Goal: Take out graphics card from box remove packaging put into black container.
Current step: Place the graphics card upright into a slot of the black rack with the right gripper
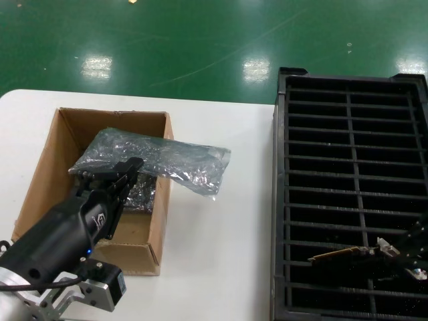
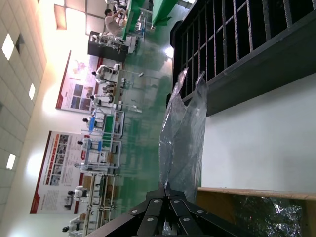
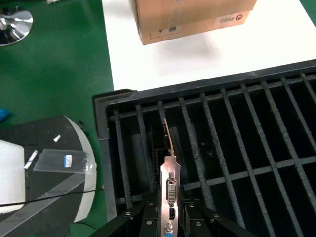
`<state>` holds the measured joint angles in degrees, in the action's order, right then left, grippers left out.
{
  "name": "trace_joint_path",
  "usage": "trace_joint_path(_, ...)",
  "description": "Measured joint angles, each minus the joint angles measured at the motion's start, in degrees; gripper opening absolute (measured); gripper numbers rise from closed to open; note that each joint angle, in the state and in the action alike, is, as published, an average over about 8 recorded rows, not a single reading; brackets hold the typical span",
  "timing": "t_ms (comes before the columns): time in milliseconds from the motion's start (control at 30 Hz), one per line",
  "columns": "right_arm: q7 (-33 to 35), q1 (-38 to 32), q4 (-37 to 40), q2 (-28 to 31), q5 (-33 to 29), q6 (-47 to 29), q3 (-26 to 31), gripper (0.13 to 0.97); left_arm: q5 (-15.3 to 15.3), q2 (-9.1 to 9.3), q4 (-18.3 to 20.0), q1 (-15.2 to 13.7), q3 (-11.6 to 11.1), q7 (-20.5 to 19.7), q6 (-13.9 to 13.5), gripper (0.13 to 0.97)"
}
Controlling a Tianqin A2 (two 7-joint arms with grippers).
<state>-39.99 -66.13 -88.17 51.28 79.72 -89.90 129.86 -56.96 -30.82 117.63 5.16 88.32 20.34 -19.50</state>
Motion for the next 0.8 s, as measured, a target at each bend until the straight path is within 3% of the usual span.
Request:
trace_joint_path(300,0.40,-0.15,-1.00,-0.13,-1.98,0.02,0.34,0.188,0.00,0.00,0.00,0.00,0.00,0.00,0.00,0.140)
trace_joint_path(800,1.85,-3.29,-1.24,-2.46,-4.55,-0.03,6.95,0.188,0.00,0.00,0.00,0.00,0.00,0.00,0.00,0.140)
